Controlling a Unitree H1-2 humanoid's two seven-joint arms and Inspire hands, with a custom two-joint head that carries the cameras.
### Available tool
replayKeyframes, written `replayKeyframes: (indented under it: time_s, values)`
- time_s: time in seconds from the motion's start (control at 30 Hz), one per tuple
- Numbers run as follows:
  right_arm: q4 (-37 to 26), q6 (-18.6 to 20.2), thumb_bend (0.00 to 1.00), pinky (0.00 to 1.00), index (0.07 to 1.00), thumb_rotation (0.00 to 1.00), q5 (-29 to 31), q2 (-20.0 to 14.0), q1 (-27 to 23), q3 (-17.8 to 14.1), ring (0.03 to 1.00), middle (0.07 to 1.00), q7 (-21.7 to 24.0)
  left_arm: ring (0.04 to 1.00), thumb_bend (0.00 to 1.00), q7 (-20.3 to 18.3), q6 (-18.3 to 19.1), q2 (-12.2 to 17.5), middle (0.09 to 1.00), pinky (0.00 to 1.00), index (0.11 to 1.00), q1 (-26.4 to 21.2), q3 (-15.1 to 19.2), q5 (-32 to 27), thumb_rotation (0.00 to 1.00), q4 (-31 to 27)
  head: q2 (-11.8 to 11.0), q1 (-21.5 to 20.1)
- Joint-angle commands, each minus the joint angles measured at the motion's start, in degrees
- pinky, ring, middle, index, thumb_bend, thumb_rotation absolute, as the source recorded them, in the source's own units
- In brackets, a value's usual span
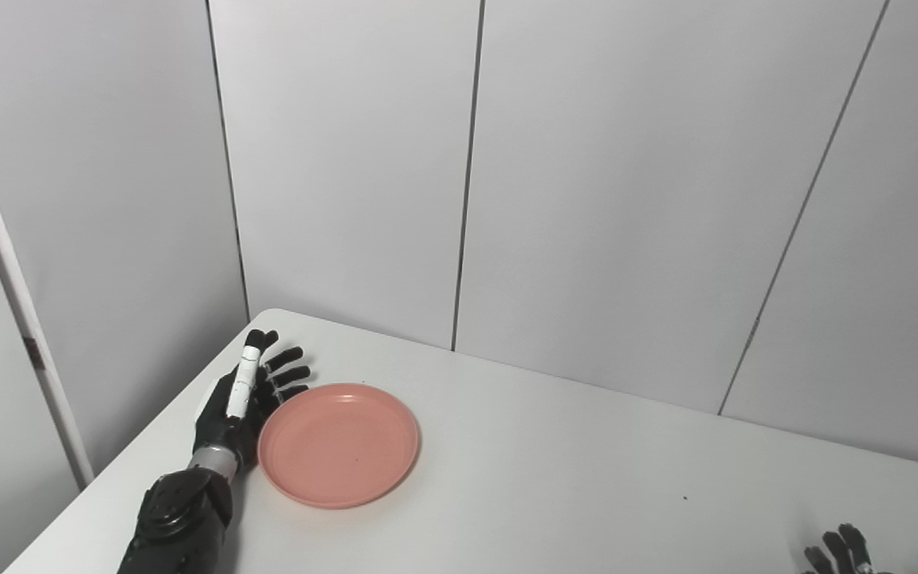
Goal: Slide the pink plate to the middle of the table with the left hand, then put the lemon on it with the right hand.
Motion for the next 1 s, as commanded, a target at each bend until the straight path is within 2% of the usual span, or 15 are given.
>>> replayKeyframes:
  time_s: [0.0, 0.3, 0.57, 0.77, 0.97]
  values:
    - [2.68, 1.58, 0.75, 1.0, 1.0, 1.0, 0.21, 1.41, 4.24, 0.6, 0.975, 1.0, -0.12, 0.693, 0.95, 0.66, 1.21, -0.58, 0.763, 0.62, 0.861, -0.23, -0.74, 0.78, 0.84, -1.32, 0.19, -0.08]
    - [1.37, 1.92, 0.75, 1.0, 1.0, 1.0, 0.41, 1.28, 4.83, 0.94, 0.965, 0.995, -0.18, 0.691, 0.97, 2.11, 2.04, -2.24, 0.749, 0.61, 0.86, 0.24, -1.94, 1.89, 0.84, -3.41, 0.67, -0.39]
    - [0.2, 2.81, 0.74, 1.0, 1.0, 1.0, 0.55, 1.3, 5.13, 1.12, 0.967, 0.997, -0.39, 0.704, 0.95, 2.46, 3.9, -3.39, 0.764, 0.62, 0.854, 0.46, -2.7, 1.95, 0.85, -5.71, 1.03, -0.65]
    - [-0.82, 3.49, 0.73, 1.0, 1.0, 1.0, 0.4, 1.1, 5.41, 1.38, 0.98, 1.0, -0.11, 0.688, 0.99, 2.53, 4.9, -4.49, 0.742, 0.62, 0.826, 0.79, -3.27, 1.94, 0.82, -7.3, 1.27, -0.73]
    - [-1.57, 3.93, 0.73, 1.0, 1.0, 1.0, 0.19, 1.07, 5.55, 1.64, 0.985, 1.0, -0.3, 0.686, 0.96, 2.61, 5.6, -5.24, 0.735, 0.59, 0.834, 0.94, -3.96, 2.63, 0.83, -7.8, 1.34, -0.93]
